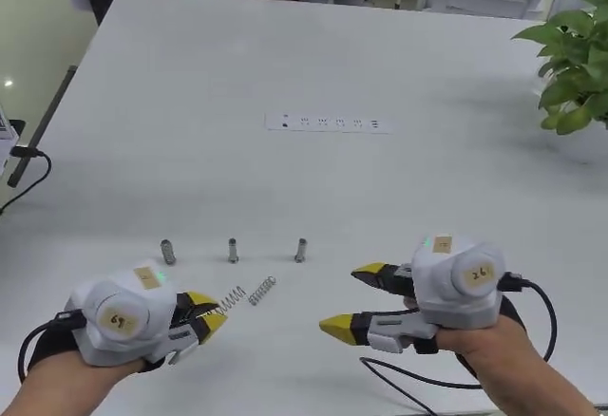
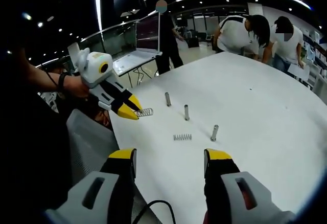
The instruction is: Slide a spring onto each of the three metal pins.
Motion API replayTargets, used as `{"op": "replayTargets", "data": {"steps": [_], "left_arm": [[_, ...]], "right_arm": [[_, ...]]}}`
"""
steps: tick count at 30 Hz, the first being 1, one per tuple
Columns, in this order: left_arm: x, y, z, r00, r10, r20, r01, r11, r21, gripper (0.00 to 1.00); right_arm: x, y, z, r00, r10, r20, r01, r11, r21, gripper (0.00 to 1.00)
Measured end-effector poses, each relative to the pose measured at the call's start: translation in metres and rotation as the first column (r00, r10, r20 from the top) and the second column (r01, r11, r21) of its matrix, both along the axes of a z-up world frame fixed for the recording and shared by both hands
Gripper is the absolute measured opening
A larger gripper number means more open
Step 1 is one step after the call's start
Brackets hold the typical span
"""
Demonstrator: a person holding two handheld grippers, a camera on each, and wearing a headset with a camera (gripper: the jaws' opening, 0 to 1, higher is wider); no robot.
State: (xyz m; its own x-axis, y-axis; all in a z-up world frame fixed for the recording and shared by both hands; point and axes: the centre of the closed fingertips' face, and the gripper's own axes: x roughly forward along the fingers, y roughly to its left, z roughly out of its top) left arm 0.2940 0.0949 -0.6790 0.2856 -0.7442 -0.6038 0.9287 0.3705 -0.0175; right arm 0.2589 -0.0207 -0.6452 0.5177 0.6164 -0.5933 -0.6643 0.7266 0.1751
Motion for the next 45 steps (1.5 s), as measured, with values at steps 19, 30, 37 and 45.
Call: {"op": "replayTargets", "data": {"steps": [19,30,37,45], "left_arm": [[-0.008,-0.028,0.037,0.99,-0.103,0.098,0.104,0.995,-0.006,0.02],[-0.017,-0.045,0.046,0.975,-0.175,0.136,0.176,0.984,0.003,0.02],[-0.026,-0.054,0.047,0.963,-0.222,0.151,0.223,0.975,0.013,0.02],[-0.032,-0.062,0.049,0.941,-0.285,0.18,0.283,0.958,0.037,0.02]], "right_arm": [[0.005,0.011,0.007,0.996,0.088,0.013,-0.088,0.996,-0.006,0.48],[0.005,0.026,0.014,0.988,0.153,0.028,-0.153,0.988,0.019,0.41],[0.003,0.04,0.017,0.979,0.2,0.037,-0.201,0.979,0.043,0.34],[0.001,0.05,0.022,0.965,0.26,0.045,-0.262,0.963,0.061,0.25]]}}
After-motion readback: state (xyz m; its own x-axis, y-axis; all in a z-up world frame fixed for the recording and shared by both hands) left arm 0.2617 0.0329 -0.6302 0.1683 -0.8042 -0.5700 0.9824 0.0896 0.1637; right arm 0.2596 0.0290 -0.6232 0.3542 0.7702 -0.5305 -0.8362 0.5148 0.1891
